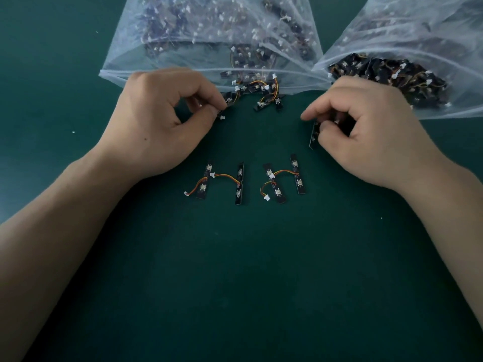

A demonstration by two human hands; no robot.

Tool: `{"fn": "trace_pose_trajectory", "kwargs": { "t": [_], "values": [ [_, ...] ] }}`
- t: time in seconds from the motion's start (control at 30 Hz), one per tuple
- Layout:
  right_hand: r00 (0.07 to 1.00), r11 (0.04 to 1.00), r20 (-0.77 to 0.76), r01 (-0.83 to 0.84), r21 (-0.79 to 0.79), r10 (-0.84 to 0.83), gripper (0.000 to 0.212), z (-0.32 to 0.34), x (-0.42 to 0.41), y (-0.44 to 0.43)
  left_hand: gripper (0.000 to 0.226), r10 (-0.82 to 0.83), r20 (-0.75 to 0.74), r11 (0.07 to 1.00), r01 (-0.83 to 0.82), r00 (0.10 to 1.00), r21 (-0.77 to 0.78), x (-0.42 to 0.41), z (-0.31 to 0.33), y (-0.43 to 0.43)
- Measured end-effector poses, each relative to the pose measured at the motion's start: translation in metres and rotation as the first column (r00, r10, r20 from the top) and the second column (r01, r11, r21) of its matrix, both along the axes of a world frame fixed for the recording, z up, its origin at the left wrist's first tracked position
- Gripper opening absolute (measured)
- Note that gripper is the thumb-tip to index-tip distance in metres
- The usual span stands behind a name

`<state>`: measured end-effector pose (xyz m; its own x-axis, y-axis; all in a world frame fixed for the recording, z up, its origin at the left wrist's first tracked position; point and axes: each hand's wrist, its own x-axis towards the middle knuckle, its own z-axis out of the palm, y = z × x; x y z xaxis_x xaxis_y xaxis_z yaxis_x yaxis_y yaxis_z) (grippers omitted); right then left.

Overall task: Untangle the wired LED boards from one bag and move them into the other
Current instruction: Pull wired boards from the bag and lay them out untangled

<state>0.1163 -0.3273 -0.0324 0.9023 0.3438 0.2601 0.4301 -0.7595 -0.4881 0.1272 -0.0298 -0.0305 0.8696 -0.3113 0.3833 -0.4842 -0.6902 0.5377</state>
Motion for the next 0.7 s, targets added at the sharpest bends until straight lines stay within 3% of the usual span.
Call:
{"fn": "trace_pose_trajectory", "kwargs": {
  "t": [0.4,0.57,0.7],
  "values": [
    [0.999,0.995,-0.013,0.051,-0.088,-0.052,0.024,0.002,0.000,-0.001,0.014,0.000,-0.010,1.000,0.000,1.000,0.002,0.000,0.001,0.000],
    [0.984,0.994,-0.149,-0.103,-0.043,0.096,0.017,0.009,-0.004,-0.001,0.014,-0.004,-0.013,1.000,0.004,1.000,0.007,0.001,0.000,0.000],
    [0.957,0.981,-0.227,-0.192,-0.024,0.182,0.025,0.013,-0.007,0.000,0.012,-0.005,-0.019,1.000,0.006,1.000,0.009,0.001,0.000,0.000]
  ]
}}
